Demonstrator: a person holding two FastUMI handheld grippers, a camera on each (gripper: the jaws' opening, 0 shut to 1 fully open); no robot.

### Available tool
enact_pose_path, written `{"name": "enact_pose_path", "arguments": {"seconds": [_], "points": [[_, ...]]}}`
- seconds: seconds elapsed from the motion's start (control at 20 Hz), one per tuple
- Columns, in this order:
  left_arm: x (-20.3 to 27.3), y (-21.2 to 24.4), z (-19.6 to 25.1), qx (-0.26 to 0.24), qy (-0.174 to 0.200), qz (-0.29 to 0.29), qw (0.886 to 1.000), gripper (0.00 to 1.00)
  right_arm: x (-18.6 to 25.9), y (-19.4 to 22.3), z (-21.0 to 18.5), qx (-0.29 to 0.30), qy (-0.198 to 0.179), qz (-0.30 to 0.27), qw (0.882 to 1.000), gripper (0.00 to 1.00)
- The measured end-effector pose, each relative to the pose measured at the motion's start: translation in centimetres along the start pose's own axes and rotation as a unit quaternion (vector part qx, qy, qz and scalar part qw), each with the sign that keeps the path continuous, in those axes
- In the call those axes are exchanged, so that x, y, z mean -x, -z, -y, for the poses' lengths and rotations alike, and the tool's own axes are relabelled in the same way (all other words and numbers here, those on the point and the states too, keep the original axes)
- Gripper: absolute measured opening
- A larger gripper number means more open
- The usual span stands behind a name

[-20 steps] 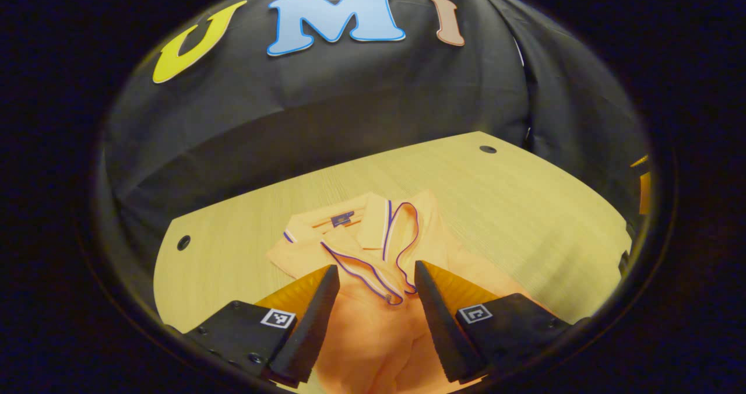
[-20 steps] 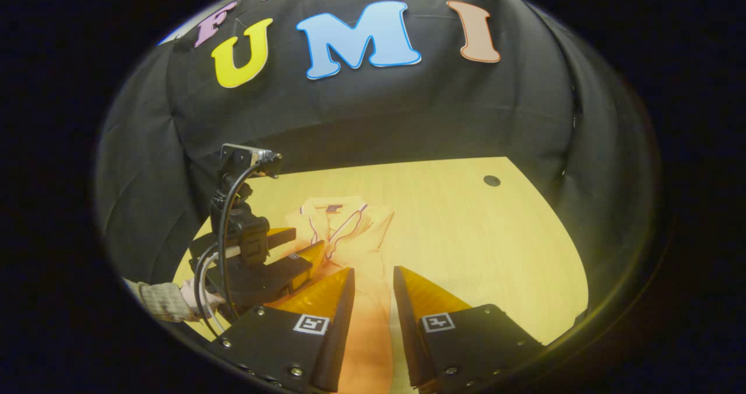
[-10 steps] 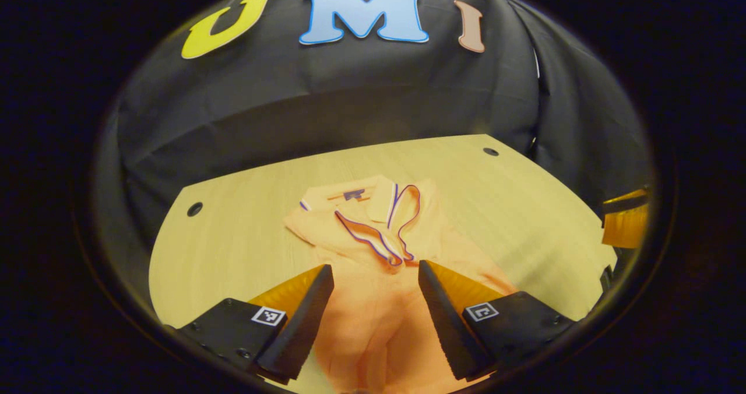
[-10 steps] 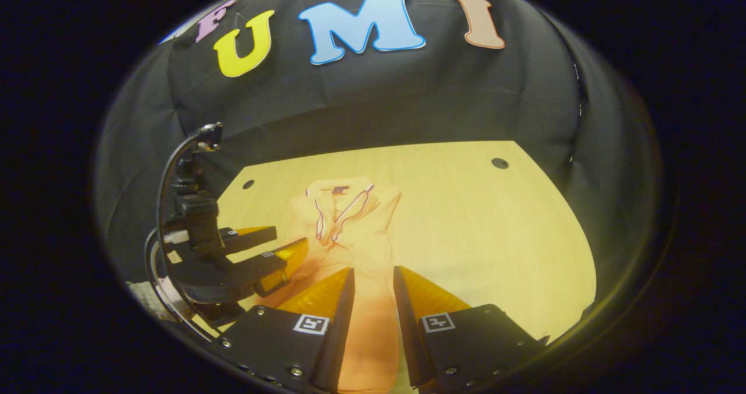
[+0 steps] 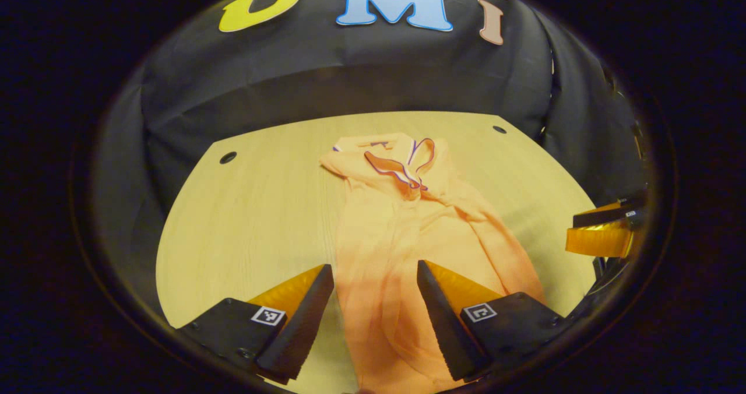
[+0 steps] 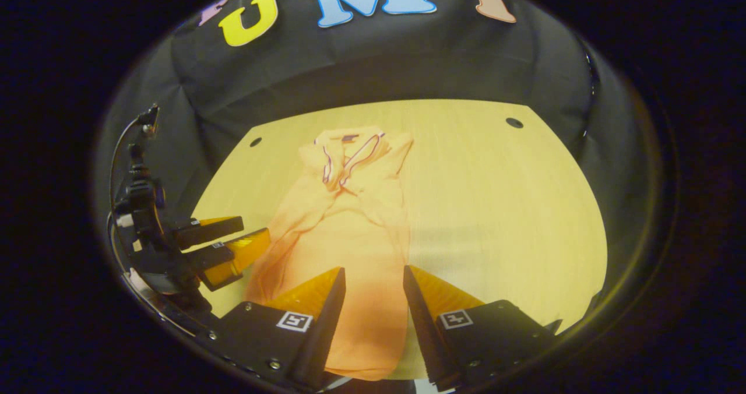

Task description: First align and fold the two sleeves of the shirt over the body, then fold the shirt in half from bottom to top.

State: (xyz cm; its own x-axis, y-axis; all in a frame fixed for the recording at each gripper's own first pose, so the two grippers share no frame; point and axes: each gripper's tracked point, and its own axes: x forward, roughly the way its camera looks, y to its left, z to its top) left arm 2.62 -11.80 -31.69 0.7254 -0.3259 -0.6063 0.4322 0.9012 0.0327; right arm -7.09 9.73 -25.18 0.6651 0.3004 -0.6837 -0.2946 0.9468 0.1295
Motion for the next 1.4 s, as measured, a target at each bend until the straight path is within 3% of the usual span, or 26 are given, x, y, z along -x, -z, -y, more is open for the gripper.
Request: {"name": "enact_pose_path", "arguments": {"seconds": [0.05, 0.15, 0.2, 0.25, 0.45, 0.85, 1.35, 1.4], "points": [[0.7, 0.9, 0.1, 0.001, 0.0, -0.009, 1.0, 0.96, -0.2, 0.9, -0.3, 0.002, -0.001, -0.014, 1.0, 0.64], [1.7, 2.9, 0.4, 0.0, 0.002, -0.032, 0.999, 0.94, -0.3, 2.8, -0.5, 0.003, -0.001, -0.043, 0.999, 0.78], [2.1, 3.7, 0.5, 0.0, 0.001, -0.041, 0.999, 0.95, -0.5, 3.6, -0.8, 0.0, -0.004, -0.056, 0.998, 0.72], [2.4, 4.6, 0.6, 0.002, 0.001, -0.052, 0.999, 0.96, -0.8, 4.5, -1.0, -0.003, -0.006, -0.071, 0.997, 0.78], [3.9, 8.9, 0.9, 0.025, -0.002, -0.106, 0.994, 0.96, -1.2, 8.0, -1.3, -0.007, -0.002, -0.125, 0.992, 0.78], [6.9, 16.5, 1.2, 0.035, -0.005, -0.225, 0.974, 0.96, -1.3, 13.9, -1.4, 0.015, 0.018, -0.214, 0.976, 0.78], [6.8, 18.5, 1.7, 0.03, -0.022, -0.291, 0.956, 0.96, -2.3, 16.5, -0.9, 0.079, 0.057, -0.258, 0.961, 0.78], [6.8, 18.4, 1.7, 0.03, -0.023, -0.301, 0.953, 0.97, -2.3, 16.6, -1.1, 0.085, 0.061, -0.265, 0.958, 0.86]]}}
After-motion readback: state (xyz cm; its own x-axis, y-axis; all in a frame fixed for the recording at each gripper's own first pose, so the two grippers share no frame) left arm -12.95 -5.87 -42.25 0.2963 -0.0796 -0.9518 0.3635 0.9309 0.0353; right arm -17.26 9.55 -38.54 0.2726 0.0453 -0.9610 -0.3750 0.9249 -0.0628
